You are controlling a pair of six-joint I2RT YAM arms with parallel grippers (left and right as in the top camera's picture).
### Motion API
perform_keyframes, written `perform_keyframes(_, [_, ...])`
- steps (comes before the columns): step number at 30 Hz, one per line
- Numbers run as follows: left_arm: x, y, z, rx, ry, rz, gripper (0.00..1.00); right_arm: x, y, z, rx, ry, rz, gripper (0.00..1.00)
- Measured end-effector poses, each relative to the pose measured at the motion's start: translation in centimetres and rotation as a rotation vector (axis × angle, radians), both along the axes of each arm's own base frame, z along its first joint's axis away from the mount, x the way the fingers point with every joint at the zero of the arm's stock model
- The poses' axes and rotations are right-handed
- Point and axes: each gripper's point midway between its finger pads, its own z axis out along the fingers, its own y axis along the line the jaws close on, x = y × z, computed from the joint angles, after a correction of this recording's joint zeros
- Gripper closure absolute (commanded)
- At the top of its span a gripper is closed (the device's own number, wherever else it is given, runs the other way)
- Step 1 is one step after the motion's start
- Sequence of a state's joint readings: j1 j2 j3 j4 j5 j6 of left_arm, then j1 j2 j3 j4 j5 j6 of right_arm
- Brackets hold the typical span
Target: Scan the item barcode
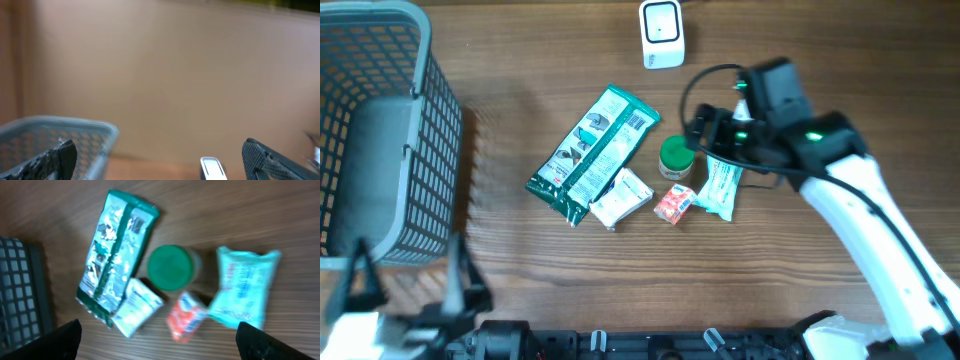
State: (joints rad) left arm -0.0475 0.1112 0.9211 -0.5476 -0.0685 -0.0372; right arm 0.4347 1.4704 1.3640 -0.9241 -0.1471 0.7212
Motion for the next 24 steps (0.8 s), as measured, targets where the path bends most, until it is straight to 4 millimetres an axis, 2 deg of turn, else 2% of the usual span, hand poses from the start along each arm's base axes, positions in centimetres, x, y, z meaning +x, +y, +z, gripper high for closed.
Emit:
perform_keyframes(4, [2.7, -3.4, -4.0, 0.092, 0.105, -0.179, 0.00, 0.7, 1.9, -0.5, 0.055, 0.016, -0.039, 0.00])
perform_keyframes(9, [4.9, -5.7, -9.1, 0.103, 0.225, -0.312, 0.00, 0.9, 2.0, -0.3, 0.148, 0.083, -0.205, 0.00])
perform_keyframes(14, [7.3, -6.4, -15.3, 0.022, 0.369, -0.358, 0.00, -0.2, 1.3, -1.3, 0.219, 0.244, -0.446, 0.00])
perform_keyframes(17, [8.5, -6.0, -19.3, -0.069, 0.467, -0.333, 0.00, 0.0, 1.5, -2.8, 0.239, 0.321, -0.546, 0.01])
perform_keyframes(21, [9.2, -5.0, -22.0, -0.142, 0.529, -0.269, 0.00, 0.2, 2.0, -5.5, 0.226, 0.416, -0.617, 0.00])
perform_keyframes(24, [9.5, -4.3, -22.7, -0.166, 0.544, -0.229, 0.00, 1.0, 2.9, -7.4, 0.236, 0.462, -0.636, 0.01])
